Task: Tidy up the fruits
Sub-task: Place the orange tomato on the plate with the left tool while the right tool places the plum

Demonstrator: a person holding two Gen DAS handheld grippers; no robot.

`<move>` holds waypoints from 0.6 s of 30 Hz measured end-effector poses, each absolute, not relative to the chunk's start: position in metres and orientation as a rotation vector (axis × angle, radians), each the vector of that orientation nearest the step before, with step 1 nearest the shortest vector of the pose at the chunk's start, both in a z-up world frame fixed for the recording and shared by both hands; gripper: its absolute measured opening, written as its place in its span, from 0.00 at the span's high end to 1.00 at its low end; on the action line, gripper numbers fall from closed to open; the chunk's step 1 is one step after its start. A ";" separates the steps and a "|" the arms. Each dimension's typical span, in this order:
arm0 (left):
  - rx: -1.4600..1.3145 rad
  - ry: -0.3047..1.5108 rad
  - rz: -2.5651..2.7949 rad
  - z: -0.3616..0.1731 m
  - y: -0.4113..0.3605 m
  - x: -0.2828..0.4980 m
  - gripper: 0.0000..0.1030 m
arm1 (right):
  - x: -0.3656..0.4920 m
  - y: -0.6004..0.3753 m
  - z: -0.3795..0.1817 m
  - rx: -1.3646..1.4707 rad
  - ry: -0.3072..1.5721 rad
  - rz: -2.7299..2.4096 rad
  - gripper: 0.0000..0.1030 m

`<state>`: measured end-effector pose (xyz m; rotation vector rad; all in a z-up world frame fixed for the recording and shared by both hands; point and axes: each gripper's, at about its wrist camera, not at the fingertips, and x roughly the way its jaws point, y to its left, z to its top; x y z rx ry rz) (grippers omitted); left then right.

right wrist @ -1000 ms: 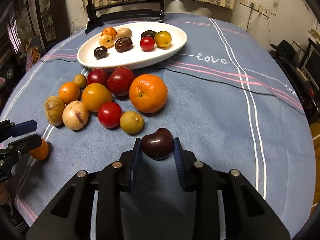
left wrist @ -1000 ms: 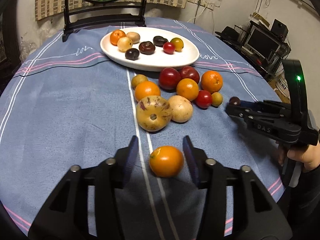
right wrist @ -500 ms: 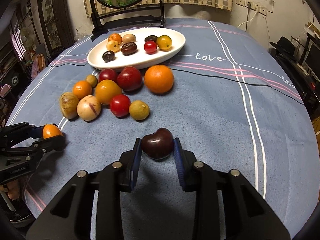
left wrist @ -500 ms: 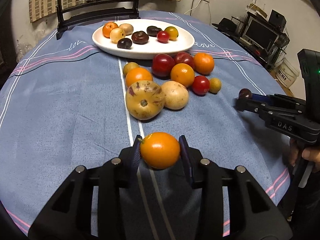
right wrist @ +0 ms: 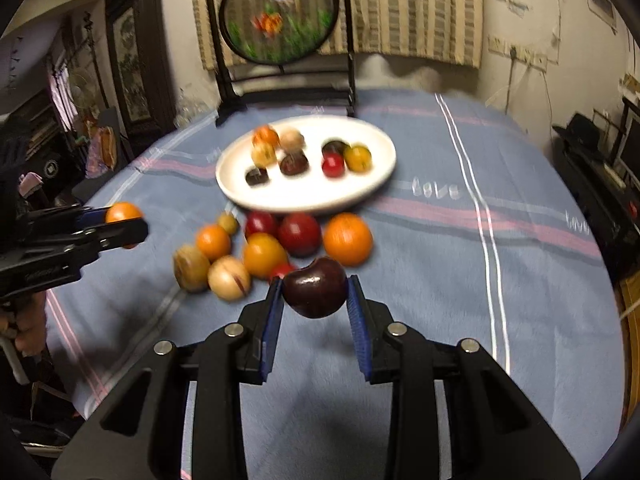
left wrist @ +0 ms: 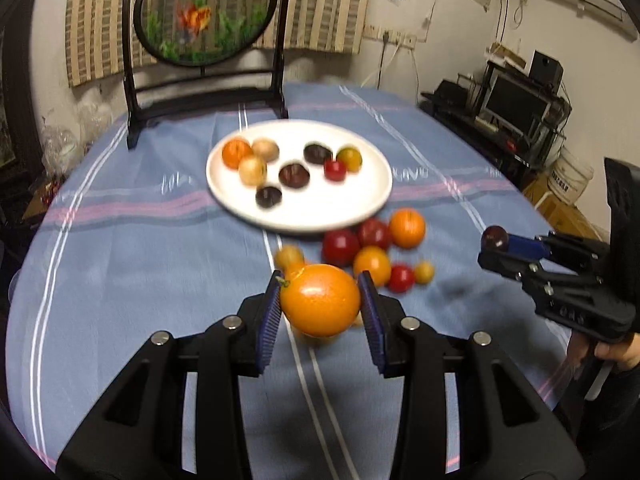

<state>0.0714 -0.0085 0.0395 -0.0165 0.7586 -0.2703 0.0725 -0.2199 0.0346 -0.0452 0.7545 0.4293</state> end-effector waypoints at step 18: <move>-0.065 0.821 -0.166 0.022 0.003 0.214 0.63 | 0.206 -0.171 0.025 -0.074 0.841 0.453 0.68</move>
